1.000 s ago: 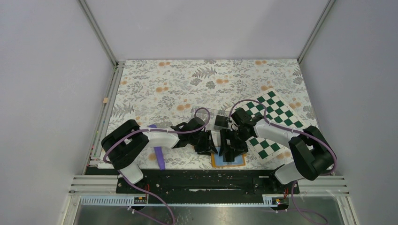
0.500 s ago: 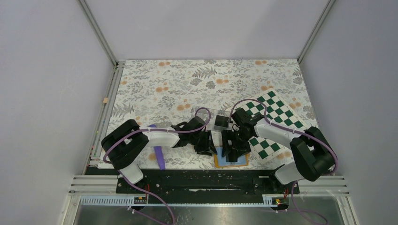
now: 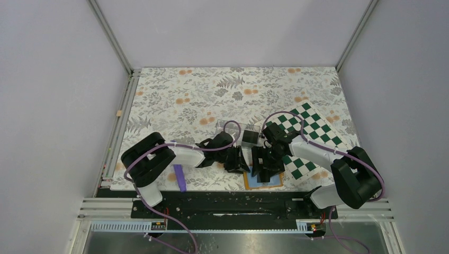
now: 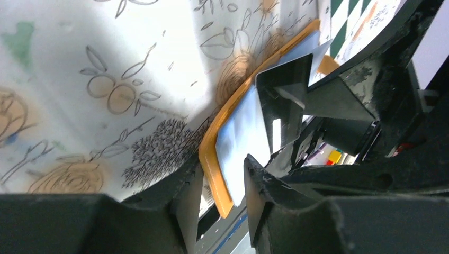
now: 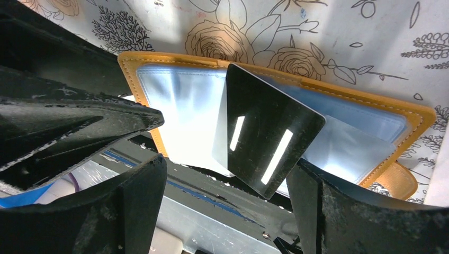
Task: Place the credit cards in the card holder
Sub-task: Insert the credit card into the card slot.
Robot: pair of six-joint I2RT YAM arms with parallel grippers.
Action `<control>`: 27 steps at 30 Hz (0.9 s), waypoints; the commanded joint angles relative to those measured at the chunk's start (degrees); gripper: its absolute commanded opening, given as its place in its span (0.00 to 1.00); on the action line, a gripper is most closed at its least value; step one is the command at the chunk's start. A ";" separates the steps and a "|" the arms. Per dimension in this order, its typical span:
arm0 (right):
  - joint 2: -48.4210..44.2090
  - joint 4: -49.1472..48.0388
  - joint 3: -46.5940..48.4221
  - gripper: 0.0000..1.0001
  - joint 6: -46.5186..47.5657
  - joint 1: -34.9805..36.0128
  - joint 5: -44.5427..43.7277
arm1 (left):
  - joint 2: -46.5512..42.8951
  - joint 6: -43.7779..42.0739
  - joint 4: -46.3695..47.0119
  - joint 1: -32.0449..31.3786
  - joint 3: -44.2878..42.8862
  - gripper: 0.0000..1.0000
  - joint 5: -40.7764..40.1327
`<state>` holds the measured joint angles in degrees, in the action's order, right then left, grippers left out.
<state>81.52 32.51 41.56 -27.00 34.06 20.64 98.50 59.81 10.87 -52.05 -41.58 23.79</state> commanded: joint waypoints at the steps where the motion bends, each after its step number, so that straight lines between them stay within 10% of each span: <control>1: -0.49 -0.36 -0.07 0.87 1.08 -0.17 0.51 | 2.28 2.86 11.25 0.00 0.62 0.28 4.04; 6: -0.58 -0.52 -0.01 0.87 0.83 -0.15 0.56 | 1.22 2.12 7.48 0.10 -0.01 0.00 2.32; 27: 1.80 -15.34 -2.24 0.83 -6.01 -4.54 6.91 | -7.98 -4.47 -6.19 2.41 3.57 0.00 -4.25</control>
<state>82.35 23.83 41.43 -29.87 32.64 24.47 92.29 58.17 6.81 -49.76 -37.01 21.08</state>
